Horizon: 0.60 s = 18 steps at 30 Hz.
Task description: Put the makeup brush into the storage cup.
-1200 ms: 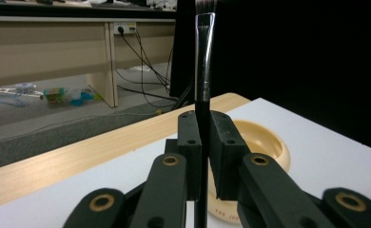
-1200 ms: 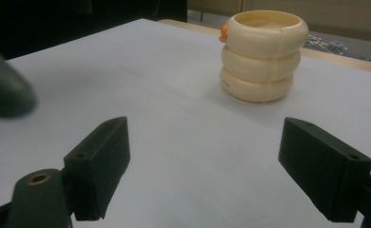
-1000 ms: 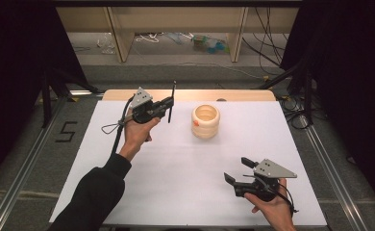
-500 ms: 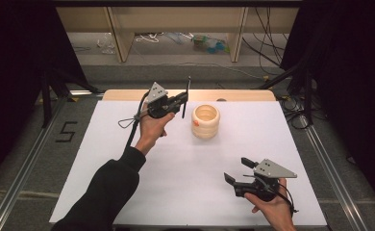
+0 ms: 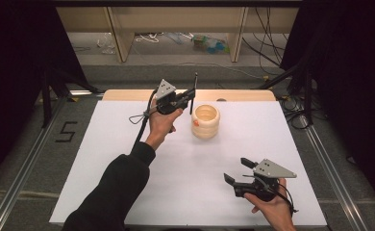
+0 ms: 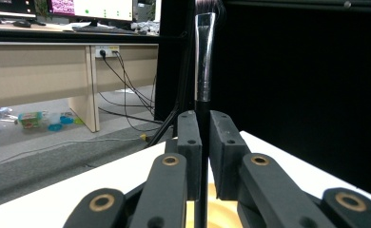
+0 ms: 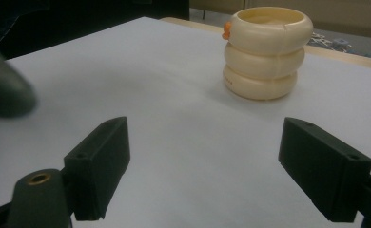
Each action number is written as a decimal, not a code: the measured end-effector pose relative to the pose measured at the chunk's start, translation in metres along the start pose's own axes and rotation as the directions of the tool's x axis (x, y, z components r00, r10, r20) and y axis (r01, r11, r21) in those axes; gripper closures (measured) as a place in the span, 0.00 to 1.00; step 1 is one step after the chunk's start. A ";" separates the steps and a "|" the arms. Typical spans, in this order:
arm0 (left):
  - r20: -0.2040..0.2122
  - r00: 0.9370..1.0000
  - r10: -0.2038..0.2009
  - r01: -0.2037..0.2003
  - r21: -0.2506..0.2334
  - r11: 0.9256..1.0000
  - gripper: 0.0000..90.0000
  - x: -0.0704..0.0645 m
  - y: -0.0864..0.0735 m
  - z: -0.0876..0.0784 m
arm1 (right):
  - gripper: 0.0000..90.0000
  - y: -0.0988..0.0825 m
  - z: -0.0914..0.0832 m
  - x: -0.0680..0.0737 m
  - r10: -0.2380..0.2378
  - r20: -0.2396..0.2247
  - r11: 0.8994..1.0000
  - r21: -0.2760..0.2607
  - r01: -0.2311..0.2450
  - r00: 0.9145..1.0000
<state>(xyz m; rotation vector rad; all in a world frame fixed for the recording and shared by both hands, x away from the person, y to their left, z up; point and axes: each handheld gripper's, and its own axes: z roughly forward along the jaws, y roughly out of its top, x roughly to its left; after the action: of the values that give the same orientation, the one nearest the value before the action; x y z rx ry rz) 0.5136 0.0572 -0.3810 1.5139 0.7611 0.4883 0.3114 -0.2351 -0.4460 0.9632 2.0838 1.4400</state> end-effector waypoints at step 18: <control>-0.002 1.000 -0.005 0.005 -0.007 1.000 0.93 -0.011 -0.004 0.027 | 0.21 0.000 0.000 0.000 0.005 -0.006 1.000 0.003 -0.005 1.000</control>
<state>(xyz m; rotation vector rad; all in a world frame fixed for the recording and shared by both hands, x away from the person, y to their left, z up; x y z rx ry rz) 0.5245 0.0302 -0.3860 1.5044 0.7638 0.4881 0.3109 -0.2350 -0.4457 0.9673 2.0897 1.4449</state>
